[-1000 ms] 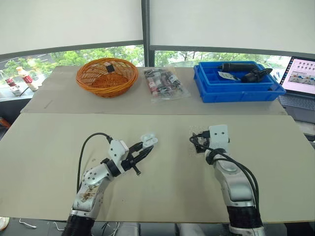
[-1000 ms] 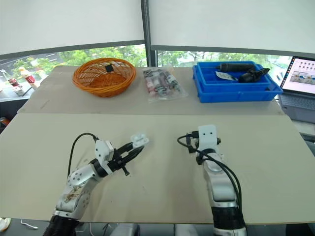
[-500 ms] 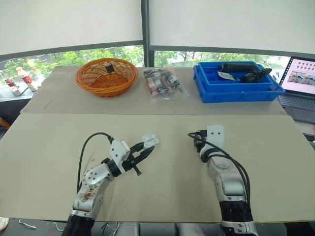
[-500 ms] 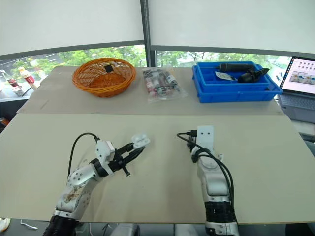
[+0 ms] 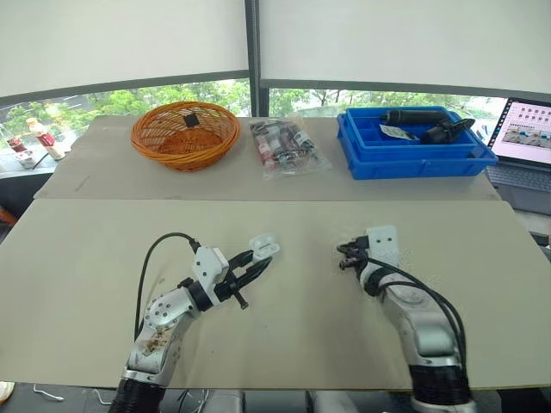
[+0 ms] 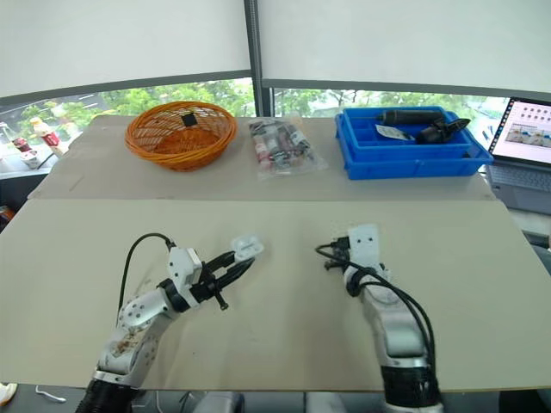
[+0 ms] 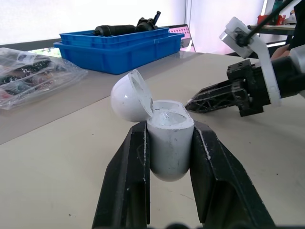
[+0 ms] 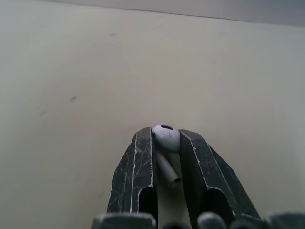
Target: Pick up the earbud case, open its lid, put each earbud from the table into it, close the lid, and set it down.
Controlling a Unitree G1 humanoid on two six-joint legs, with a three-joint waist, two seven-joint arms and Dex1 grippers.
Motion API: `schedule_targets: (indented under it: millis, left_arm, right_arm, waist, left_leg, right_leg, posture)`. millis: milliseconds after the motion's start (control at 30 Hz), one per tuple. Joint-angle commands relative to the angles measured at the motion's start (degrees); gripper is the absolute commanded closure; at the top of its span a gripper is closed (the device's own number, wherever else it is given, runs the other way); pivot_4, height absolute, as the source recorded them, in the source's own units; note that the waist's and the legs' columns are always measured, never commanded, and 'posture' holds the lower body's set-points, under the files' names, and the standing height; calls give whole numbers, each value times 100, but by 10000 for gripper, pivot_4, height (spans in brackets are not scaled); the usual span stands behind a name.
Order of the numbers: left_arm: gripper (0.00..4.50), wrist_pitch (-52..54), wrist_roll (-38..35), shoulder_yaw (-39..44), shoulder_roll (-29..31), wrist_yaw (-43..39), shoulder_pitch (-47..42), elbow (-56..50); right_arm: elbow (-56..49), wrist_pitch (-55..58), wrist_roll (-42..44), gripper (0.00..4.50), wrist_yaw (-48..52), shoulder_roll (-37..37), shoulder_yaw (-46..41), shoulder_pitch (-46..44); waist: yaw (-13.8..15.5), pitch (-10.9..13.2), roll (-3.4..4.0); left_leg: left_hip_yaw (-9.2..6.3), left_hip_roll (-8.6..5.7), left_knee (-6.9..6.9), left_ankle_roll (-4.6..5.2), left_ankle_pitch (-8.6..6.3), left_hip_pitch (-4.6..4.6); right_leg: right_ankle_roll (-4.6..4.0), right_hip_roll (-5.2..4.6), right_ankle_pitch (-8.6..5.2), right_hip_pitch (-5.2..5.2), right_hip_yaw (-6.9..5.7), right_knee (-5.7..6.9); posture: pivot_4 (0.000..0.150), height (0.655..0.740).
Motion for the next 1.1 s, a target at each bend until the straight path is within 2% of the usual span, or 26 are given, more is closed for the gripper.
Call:
schedule_targets:
  millis: [33,133,300,467,567,733,1100]
  left_arm:
    - [38852,45,-66,20,82,42,160,-437]
    - [38852,156,-119,39,190,33,373,-707]
    - [38852,286,-170,71,335,43,620,-1010]
    - [38852,459,-244,104,488,35,867,-1352]
    - [38852,540,-287,122,564,44,945,-1452]
    - [38852,628,-337,134,633,80,1018,-1585]
    - [38852,732,-335,93,621,113,1076,-1678]
  right_arm:
    - [-794,-361,578,41762,1605,-1116,-46,144]
    - [-994,-1217,818,41762,3006,-2253,-138,491]
    - [-707,-2550,811,41763,4712,-3663,-269,1010]
    - [97,-3966,370,41763,5673,-4643,-315,1646]
    - [495,-4545,251,41763,5957,-4886,-291,1797]
    - [893,-4787,141,41763,6016,-4847,-153,1510]
    - [1271,-4688,-62,41763,6138,-4778,359,972]
  waist:
    - [5,4,2]
    - [10,6,0]
    - [13,13,-8]
    - [27,19,-17]
    - [28,20,-19]
    - [7,20,-18]
    - [44,20,-18]
  left_leg:
    - [0,0,0,0,0,-1]
    - [0,1,-1,1,-1,-1]
    - [0,2,-3,2,-1,2]
    - [2,2,-3,2,-1,3]
    - [3,1,-3,2,-1,4]
    - [3,2,-3,2,-1,8]
    - [3,2,-3,1,-1,8]
  right_leg:
    - [0,0,0,0,0,-3]
    - [1,0,-1,6,-2,-13]
    - [2,0,-1,13,-6,-22]
    - [2,-1,-1,16,-5,-25]
    - [2,-3,0,16,-5,-25]
    - [1,0,0,16,-3,-20]
    - [0,-2,1,17,-3,-21]
  posture:
    - [1500,7282]
    - [1500,7282]
    - [1500,7282]
    - [1500,7282]
    - [1500,7282]
    - [1500,7282]
    - [1500,7282]
